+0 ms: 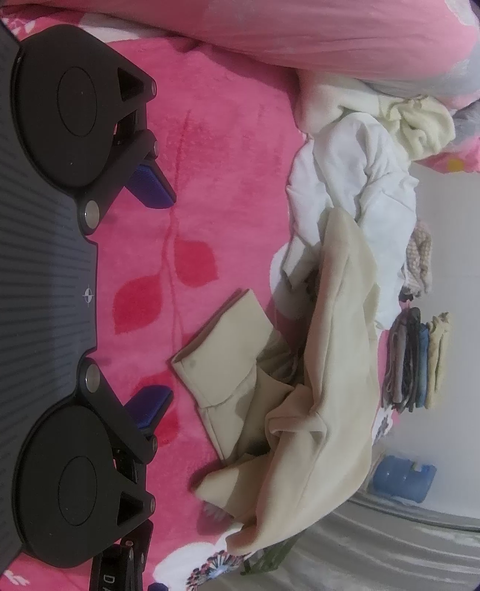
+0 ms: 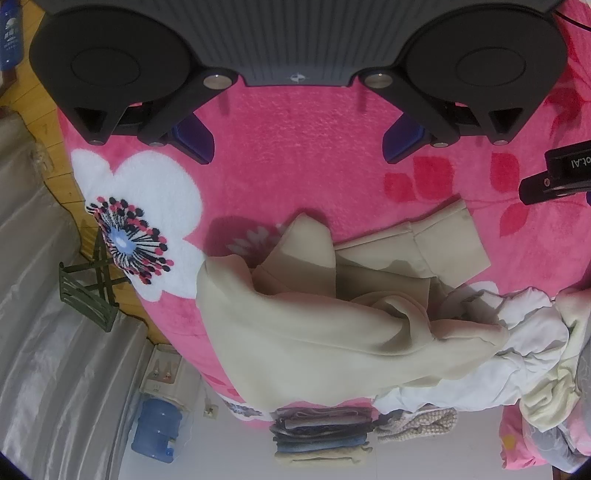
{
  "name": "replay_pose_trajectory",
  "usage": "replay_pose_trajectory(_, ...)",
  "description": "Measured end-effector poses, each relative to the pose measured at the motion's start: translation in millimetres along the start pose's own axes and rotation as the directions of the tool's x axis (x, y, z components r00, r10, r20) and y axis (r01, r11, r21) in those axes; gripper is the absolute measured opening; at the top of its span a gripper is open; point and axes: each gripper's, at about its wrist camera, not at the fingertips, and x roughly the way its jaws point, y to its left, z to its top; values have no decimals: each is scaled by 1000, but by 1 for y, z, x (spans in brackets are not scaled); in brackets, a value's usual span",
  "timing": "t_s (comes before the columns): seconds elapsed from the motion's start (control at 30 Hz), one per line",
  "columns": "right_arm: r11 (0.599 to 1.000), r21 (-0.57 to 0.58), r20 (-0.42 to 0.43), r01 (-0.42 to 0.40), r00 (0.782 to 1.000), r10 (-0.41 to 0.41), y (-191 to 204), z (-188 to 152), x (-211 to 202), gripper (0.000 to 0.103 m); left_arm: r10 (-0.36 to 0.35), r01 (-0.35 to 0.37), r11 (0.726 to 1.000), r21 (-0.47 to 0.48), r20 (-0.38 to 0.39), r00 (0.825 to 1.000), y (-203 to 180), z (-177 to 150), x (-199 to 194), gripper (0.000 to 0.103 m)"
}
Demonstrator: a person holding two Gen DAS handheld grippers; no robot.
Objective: Fold clothes
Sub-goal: 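Grasp the beige hoodie with the right tool while the left tool grasps it too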
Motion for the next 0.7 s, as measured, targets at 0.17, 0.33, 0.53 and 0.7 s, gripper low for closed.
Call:
replay_pose_trajectory(0.17, 1000, -18, 35, 2, 999, -2, -1, 0, -3, 100, -36, 36, 999, 7, 39, 999, -1, 7, 1, 103)
replay_pose_trajectory(0.33, 994, -108, 160, -18, 986, 35, -4, 2, -7, 100, -107, 100, 993, 57, 138, 985, -2, 21, 9, 103)
replay_pose_trajectory(0.53, 953, -296, 354, 67, 934, 44, -5, 3, 7, 99, -214, 124, 936, 330, 251, 944, -30, 38, 37, 103)
replay_pose_trajectory(0.7, 920, -369, 415, 129, 909, 38, -12, 21, 38, 85, -272, 127, 868, 481, 245, 931, -73, 43, 76, 97)
